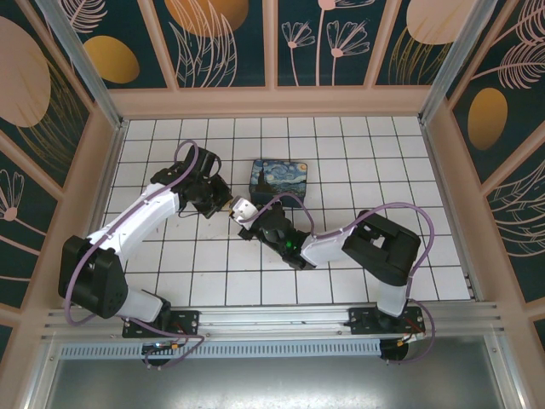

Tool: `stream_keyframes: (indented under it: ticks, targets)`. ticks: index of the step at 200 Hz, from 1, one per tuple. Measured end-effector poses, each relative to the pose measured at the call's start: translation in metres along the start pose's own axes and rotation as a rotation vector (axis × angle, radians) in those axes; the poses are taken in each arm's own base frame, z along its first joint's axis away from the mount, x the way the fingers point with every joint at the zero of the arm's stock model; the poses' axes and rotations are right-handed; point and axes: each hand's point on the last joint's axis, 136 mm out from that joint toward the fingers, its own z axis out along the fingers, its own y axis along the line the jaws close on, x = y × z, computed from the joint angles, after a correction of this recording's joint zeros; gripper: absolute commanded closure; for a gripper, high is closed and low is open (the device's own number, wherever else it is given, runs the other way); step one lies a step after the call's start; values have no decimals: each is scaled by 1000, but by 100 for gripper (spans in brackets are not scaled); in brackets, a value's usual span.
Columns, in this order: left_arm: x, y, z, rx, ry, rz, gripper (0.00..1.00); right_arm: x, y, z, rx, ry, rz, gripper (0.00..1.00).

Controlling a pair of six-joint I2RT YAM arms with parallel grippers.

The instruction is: Unlock a padlock with a key

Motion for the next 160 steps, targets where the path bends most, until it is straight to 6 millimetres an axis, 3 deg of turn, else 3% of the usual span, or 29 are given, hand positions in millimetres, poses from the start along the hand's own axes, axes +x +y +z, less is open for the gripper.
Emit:
stream_keyframes:
  ticks: [10,21,48,77,115,142,160]
  targets:
    - [1,0,0,0,3,1,77,0,0,0,3,2,3,100]
    - [2,-1,-1,0,4,9,61,5,-3,0,8,16,12,100]
    - [-1,-8,-7,11,-12,34,39,20,-17,-4,29,54,63,100]
    - [-20,-7,-13,7,-65,60,38,31,-31,-22,29,79,148,100]
    - [-35,-16,-15,11,-149,218,43,14,-54,-58,-3,20,375,100]
    - [-13,-27,6,68,-159,378,41,2,-85,-86,21,-11,548,100]
    - [9,-24,26,85,-138,472,39,8,-110,-109,68,-14,657,100]
